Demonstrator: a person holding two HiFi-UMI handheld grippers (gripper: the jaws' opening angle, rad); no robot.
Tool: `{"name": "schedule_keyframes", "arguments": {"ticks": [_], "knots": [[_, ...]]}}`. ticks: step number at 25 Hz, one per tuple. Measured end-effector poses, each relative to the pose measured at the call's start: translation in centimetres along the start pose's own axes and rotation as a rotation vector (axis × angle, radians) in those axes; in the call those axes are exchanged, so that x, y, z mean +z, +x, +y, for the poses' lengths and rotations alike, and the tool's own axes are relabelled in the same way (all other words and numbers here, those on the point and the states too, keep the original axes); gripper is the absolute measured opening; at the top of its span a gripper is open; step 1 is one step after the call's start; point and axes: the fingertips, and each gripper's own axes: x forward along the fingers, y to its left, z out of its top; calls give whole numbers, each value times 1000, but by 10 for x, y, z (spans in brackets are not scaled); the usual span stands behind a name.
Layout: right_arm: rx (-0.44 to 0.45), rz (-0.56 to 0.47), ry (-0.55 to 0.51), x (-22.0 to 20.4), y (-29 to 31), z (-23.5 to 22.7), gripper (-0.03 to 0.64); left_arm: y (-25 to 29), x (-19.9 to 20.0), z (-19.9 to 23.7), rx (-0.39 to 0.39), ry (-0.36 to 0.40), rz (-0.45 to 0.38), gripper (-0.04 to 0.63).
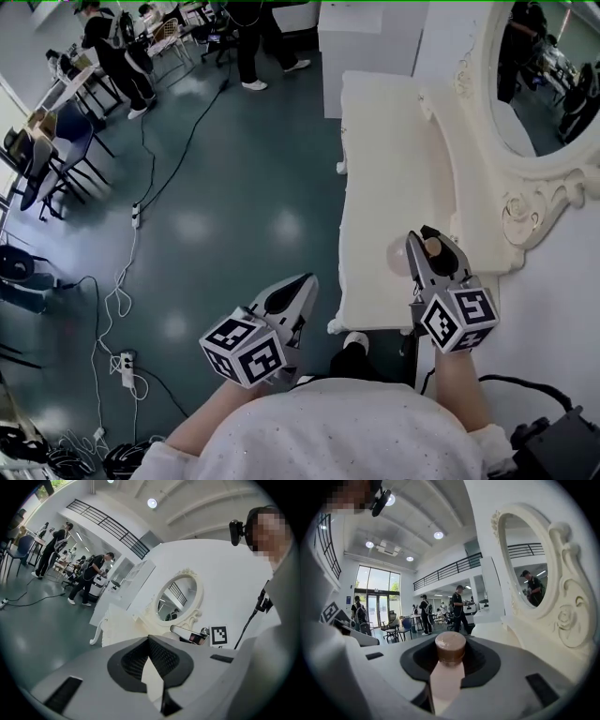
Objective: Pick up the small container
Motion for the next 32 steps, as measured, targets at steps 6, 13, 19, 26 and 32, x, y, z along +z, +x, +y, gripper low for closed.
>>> {"name": "schedule_keyframes", "arguments": {"ticks": [6, 13, 19, 26, 32], "knots": [[-46, -40, 42, 22, -72, 44, 110, -32, 37, -34, -103, 59, -74, -5], [-142, -114, 41, 32, -156, 85, 110, -83, 31, -71, -216, 112, -96, -5], [-208, -172, 22, 46, -213, 109, 110, -119, 23, -95, -255, 121, -96, -5], [-219, -192, 27, 35, -243, 130, 110, -143, 10, -103, -264, 121, -103, -5], [-216, -184, 51, 17, -233, 130, 110, -146, 0, -89, -249, 118, -94, -3]]}}
